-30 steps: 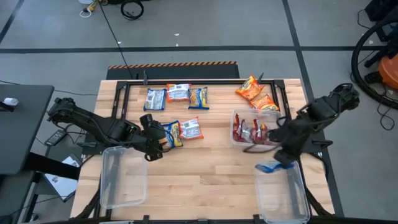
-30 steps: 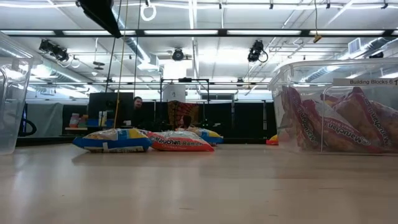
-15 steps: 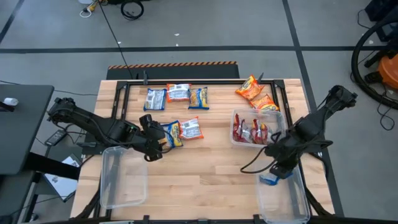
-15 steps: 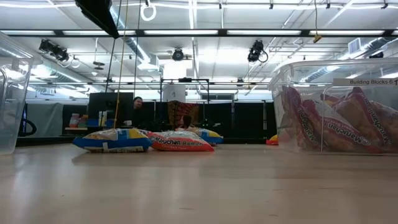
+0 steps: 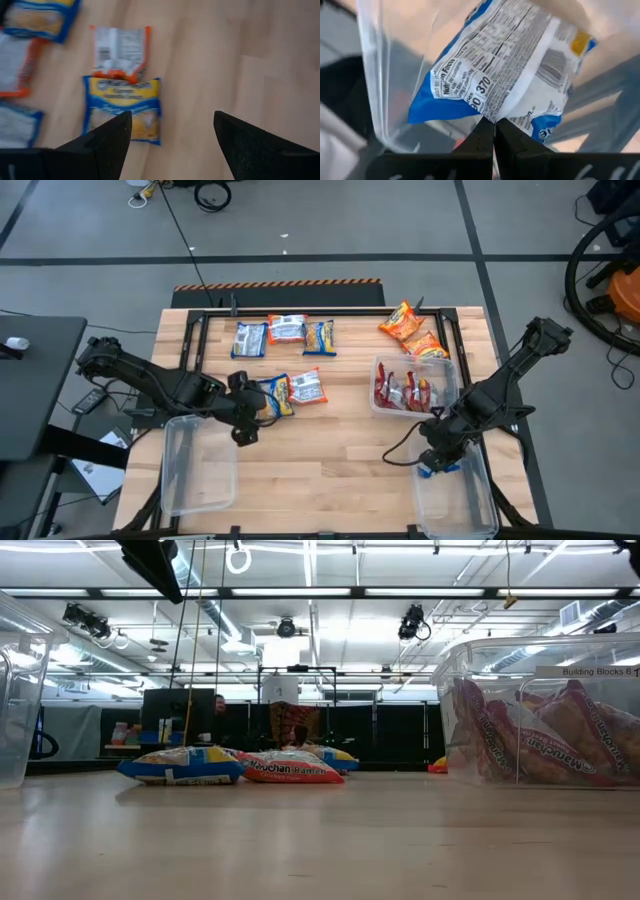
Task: Sort Maruchan noodles
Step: Put the blue noodle pack into the bottom right container
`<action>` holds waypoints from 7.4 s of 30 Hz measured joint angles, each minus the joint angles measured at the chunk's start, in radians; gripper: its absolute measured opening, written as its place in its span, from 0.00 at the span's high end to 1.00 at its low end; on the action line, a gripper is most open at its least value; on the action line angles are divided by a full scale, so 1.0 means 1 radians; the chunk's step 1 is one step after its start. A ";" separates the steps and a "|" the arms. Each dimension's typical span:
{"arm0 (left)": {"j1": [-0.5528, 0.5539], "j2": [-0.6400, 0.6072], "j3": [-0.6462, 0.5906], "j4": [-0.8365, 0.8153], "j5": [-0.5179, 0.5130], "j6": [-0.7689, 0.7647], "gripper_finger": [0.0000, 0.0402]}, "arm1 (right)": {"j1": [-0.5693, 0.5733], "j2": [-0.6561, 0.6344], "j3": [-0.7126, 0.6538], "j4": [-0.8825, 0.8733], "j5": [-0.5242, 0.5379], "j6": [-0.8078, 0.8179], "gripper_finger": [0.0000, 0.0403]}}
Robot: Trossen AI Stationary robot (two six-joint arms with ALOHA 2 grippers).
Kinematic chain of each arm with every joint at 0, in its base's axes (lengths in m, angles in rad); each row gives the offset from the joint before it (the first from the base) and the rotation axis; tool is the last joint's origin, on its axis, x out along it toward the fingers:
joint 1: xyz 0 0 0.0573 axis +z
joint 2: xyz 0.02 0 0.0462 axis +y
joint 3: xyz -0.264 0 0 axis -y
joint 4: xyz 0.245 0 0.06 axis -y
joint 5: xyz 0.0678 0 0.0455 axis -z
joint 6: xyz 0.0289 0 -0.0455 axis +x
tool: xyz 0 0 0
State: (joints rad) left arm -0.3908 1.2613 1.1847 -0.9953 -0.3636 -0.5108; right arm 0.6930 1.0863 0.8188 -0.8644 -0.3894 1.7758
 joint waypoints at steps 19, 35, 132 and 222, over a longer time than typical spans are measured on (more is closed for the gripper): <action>0.042 -0.089 0.000 -0.004 0.053 0.063 0.29 | -0.001 0.000 0.015 -0.226 0.250 0.088 0.76; 0.105 -0.088 0.000 0.149 -0.049 0.157 0.29 | -0.001 -0.002 0.093 -0.314 0.433 0.128 0.75; 0.067 0.216 0.266 -0.006 0.140 -0.388 0.29 | 0.324 0.460 -0.072 0.448 0.377 -1.644 0.72; 0.055 0.191 0.266 0.199 0.099 -0.372 0.29 | 0.268 0.488 0.007 0.414 0.275 -1.624 0.54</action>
State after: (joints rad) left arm -0.3359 1.4521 1.4502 -0.7959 -0.2646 -0.8833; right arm 0.9611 1.5739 0.8261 -0.4505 -0.1141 0.1518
